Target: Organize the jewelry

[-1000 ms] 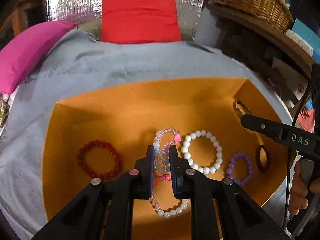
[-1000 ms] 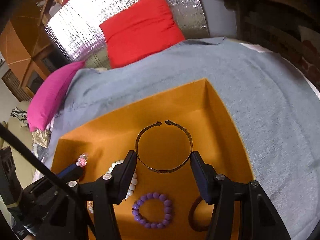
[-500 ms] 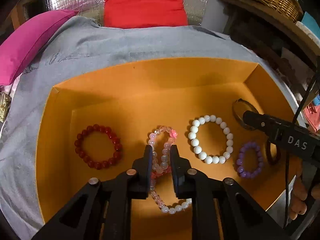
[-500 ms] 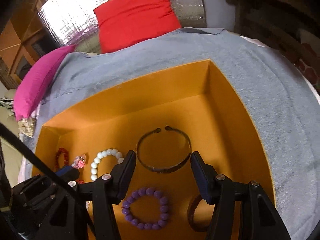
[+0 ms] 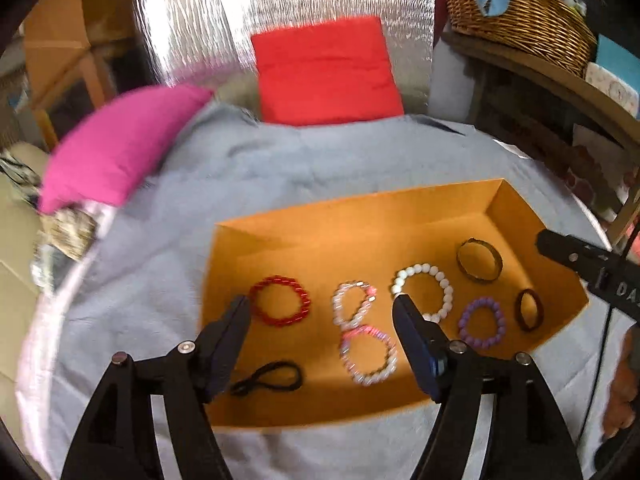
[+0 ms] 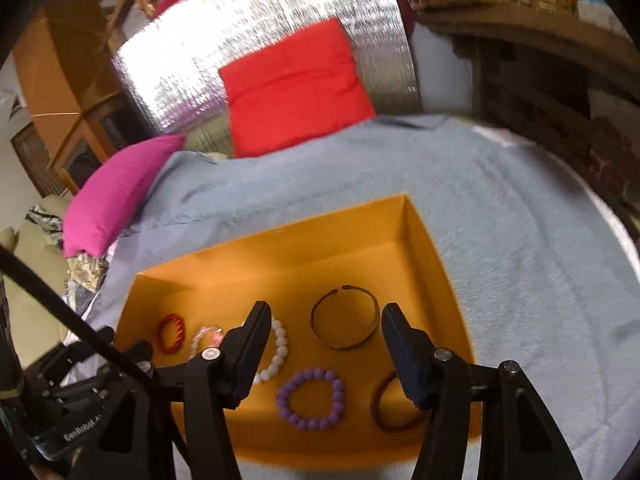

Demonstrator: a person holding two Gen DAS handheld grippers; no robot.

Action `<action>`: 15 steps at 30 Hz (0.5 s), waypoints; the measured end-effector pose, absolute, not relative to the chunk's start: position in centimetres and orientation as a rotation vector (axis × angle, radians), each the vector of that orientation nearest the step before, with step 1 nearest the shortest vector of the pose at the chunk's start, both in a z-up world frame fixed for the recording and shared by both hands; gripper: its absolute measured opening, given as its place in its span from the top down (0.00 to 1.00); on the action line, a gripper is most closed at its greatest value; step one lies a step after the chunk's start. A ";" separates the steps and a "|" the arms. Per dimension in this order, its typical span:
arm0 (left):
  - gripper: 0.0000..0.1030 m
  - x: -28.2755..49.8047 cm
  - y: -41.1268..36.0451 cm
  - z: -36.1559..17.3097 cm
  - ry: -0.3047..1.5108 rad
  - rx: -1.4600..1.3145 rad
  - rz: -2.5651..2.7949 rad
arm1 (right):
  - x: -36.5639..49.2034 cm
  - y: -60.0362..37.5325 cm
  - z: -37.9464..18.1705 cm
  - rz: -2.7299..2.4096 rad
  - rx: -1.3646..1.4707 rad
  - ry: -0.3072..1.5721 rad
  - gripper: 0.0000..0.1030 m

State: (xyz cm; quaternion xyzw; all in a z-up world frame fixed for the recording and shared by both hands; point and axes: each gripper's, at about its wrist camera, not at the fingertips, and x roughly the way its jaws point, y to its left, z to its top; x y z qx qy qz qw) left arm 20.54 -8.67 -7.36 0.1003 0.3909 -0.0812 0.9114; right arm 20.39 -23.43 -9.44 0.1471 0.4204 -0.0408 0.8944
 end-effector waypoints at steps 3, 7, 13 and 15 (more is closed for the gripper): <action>0.25 18.3 -7.8 -6.3 0.752 0.214 -0.133 | 18.0 -22.6 -7.9 -0.071 0.269 0.841 0.40; 0.25 15.1 -6.0 -4.6 0.721 0.160 -0.095 | 14.4 -21.9 -6.2 -0.064 0.237 0.810 0.40; 0.15 8.7 -3.0 -3.3 0.627 0.112 0.004 | 7.6 -19.9 -4.0 -0.026 0.199 0.772 0.40; 0.15 7.2 -2.6 -3.1 0.594 0.112 0.021 | 5.9 -19.0 -3.4 -0.015 0.171 0.756 0.40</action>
